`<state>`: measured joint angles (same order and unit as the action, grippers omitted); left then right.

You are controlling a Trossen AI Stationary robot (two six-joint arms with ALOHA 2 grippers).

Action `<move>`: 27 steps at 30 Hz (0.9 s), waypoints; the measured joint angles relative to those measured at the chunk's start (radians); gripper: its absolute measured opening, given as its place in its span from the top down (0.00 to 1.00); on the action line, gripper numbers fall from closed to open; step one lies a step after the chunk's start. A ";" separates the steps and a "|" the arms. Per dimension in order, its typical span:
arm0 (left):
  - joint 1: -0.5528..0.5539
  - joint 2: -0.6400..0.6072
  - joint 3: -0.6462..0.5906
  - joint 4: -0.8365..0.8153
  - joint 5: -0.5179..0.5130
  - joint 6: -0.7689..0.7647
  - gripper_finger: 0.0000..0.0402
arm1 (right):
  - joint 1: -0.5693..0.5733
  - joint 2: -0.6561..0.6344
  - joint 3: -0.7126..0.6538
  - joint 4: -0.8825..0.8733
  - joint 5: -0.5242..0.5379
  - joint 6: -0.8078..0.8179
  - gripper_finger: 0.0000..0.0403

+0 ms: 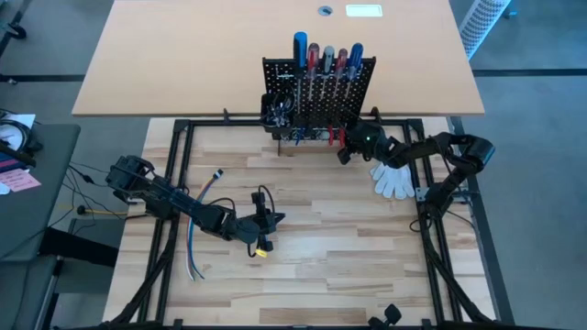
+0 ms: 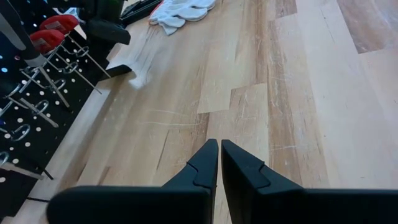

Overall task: Hang tools onto peg board
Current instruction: Adjust the black pegboard on the table, then return to Home Position

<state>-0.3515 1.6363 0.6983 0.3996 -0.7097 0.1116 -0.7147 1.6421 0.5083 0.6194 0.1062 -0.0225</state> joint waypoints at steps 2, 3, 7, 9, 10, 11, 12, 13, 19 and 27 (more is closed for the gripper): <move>0.000 0.000 0.000 0.000 0.000 0.000 0.96 | 0.000 0.000 0.000 0.007 -0.001 -0.006 0.98; 0.000 0.000 0.000 0.000 0.000 0.000 0.96 | 0.000 0.000 0.000 0.009 -0.001 -0.006 0.98; 0.000 0.000 0.000 0.000 0.000 0.000 0.96 | -0.001 0.000 0.000 0.009 -0.003 -0.017 0.98; 0.000 0.000 0.000 0.000 0.000 0.000 0.96 | 0.001 0.000 0.000 0.007 -0.003 -0.021 0.98; 0.000 0.000 0.000 0.000 0.000 0.000 0.96 | 0.001 -0.005 0.000 -0.003 -0.003 -0.017 0.98; 0.000 0.000 0.000 0.000 0.000 0.000 0.96 | 0.000 -0.017 0.000 -0.024 -0.002 -0.006 0.98; 0.000 0.000 0.000 0.000 0.000 0.000 0.96 | -0.001 -0.032 0.001 -0.050 0.000 0.003 0.98; 0.000 0.000 0.000 0.000 0.000 0.000 0.96 | -0.002 -0.050 0.002 -0.082 0.001 0.010 0.98; -0.001 0.000 0.000 0.000 0.000 0.000 0.96 | -0.018 -0.211 0.002 -0.337 0.003 0.026 0.98; -0.002 0.000 0.000 0.037 -0.001 0.031 0.96 | 0.124 -0.493 0.000 -0.692 0.001 0.073 0.98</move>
<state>-0.3531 1.6363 0.6987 0.4368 -0.7105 0.1424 -0.5907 1.1492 0.5084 -0.0724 0.1070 0.0509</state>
